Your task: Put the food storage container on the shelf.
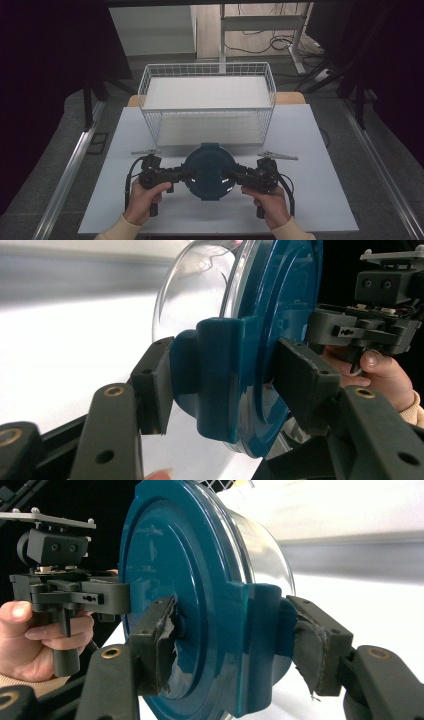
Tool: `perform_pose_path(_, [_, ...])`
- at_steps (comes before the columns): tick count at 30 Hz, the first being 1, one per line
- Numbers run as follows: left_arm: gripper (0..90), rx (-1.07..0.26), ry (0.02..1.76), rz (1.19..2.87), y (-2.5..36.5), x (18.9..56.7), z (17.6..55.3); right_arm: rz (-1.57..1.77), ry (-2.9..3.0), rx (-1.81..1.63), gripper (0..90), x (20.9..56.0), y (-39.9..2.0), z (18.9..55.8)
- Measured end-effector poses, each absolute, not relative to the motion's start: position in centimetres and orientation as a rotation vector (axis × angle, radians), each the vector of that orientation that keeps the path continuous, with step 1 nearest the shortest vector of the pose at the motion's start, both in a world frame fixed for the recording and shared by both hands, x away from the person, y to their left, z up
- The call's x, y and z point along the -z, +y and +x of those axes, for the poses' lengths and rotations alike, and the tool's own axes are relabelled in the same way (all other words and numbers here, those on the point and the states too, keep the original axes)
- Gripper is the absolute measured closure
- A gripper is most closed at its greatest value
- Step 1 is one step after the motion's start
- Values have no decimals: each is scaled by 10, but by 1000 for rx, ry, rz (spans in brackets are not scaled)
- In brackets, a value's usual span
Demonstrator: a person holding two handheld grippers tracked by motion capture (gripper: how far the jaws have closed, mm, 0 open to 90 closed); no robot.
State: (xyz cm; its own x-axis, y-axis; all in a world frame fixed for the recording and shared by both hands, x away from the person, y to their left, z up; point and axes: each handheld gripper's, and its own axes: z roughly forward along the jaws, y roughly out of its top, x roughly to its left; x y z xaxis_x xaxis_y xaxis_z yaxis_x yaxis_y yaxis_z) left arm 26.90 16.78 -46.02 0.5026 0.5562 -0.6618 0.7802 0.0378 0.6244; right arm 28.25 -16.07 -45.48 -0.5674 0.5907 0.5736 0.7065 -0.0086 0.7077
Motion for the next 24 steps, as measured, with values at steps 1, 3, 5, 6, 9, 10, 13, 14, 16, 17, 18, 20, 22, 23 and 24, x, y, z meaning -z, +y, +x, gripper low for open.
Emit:
perform_pose_path(1, [435, 249, 1160, 1636, 168, 459, 269, -1400, -2136, 1643, 394, 453, -161, 283])
perform_pose_path(3, [435, 248, 1154, 1633, 168, 457, 270, -1394, -2143, 1650, 394, 450, -160, 283])
perform_pose_path(5, [436, 256, 1150, 1624, 168, 456, 272, -1392, -2157, 1658, 394, 446, -160, 284])
perform_pose_path(6, [437, 262, 1147, 1621, 168, 455, 273, -1391, -2161, 1661, 394, 444, -160, 285])
perform_pose_path(9, [438, 249, 1140, 1621, 169, 450, 276, -1379, -2177, 1674, 395, 439, -160, 288])
perform_pose_path(10, [438, 243, 1137, 1623, 169, 448, 277, -1376, -2175, 1676, 395, 438, -161, 289])
perform_pose_path(13, [438, 228, 1127, 1622, 169, 442, 281, -1369, -2170, 1690, 396, 433, -160, 293])
perform_pose_path(14, [438, 230, 1129, 1615, 169, 440, 283, -1371, -2170, 1693, 396, 431, -160, 295])
perform_pose_path(16, [438, 229, 1121, 1611, 169, 437, 286, -1368, -2179, 1700, 397, 426, -160, 298])
perform_pose_path(17, [438, 229, 1118, 1611, 169, 435, 288, -1365, -2185, 1703, 397, 423, -160, 300])
perform_pose_path(18, [438, 225, 1113, 1609, 169, 432, 289, -1365, -2189, 1703, 398, 421, -160, 301])
perform_pose_path(20, [438, 219, 1110, 1610, 169, 430, 290, -1363, -2189, 1703, 398, 416, -161, 304])
perform_pose_path(22, [440, 210, 1097, 1609, 168, 424, 294, -1363, -2187, 1708, 398, 411, -161, 305])
perform_pose_path(23, [440, 211, 1094, 1610, 168, 422, 295, -1362, -2191, 1712, 399, 409, -161, 306])
perform_pose_path(24, [440, 211, 1092, 1610, 168, 420, 296, -1361, -2193, 1717, 399, 407, -162, 307])
